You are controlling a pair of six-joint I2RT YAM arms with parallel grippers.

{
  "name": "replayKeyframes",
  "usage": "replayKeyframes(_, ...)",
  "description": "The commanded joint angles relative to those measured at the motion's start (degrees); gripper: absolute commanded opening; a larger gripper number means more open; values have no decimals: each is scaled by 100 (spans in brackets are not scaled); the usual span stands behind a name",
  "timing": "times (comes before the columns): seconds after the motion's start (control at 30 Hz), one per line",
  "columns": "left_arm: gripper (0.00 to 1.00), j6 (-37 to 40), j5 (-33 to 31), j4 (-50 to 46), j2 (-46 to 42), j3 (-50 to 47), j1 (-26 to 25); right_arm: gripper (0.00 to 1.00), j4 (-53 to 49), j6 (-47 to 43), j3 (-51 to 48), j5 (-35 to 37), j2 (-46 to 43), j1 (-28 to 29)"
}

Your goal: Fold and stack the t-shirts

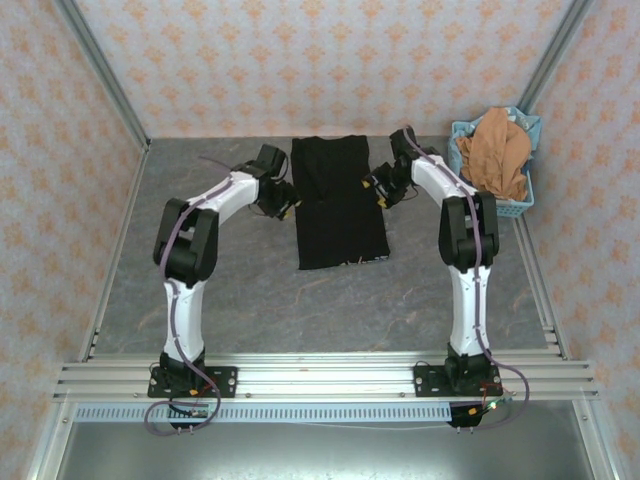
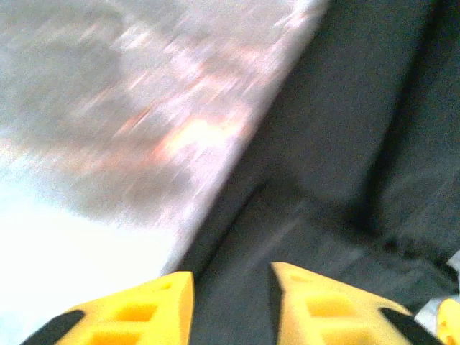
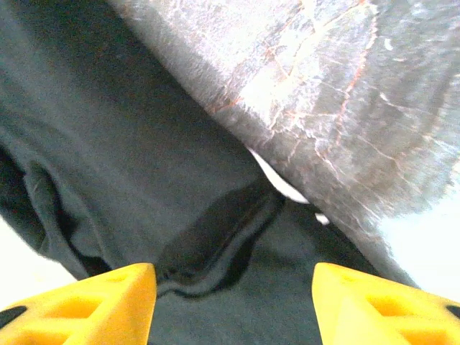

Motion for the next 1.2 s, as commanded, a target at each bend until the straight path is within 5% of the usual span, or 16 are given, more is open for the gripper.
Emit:
replayKeyframes(0.0,41,-216,27,-96,-939,-950,-259,62,-424,-412,-872,442,-1133,-15)
replayKeyframes(0.27,53,-1668,468,1069,-1999,-2864,-890,65,99,-556,-3269,-52,-2634,59)
replayKeyframes(0.57,54,-1737,155,501,-1717,-2877,-1166,67,216,-706,-4067,-327,-2892,126)
replayKeyframes(0.83,48,-1893,38,1040,-1384,-2856,-1180,61,642,-432,-4351,-426,-2622,212)
replayKeyframes(1.0,33,-1929,-14,1091,-1060,-2581,-1194,43,831,-276,-4348,-312,-2305,231)
replayKeyframes(1.1,7,-1887,-127,1031,-1023,-2376,-1192,20,977,-183,-4175,-250,-2114,231)
replayKeyframes(1.17,0,-1769,-317,749,-1026,-2264,-1192,5,970,-132,-3971,-211,-2082,245)
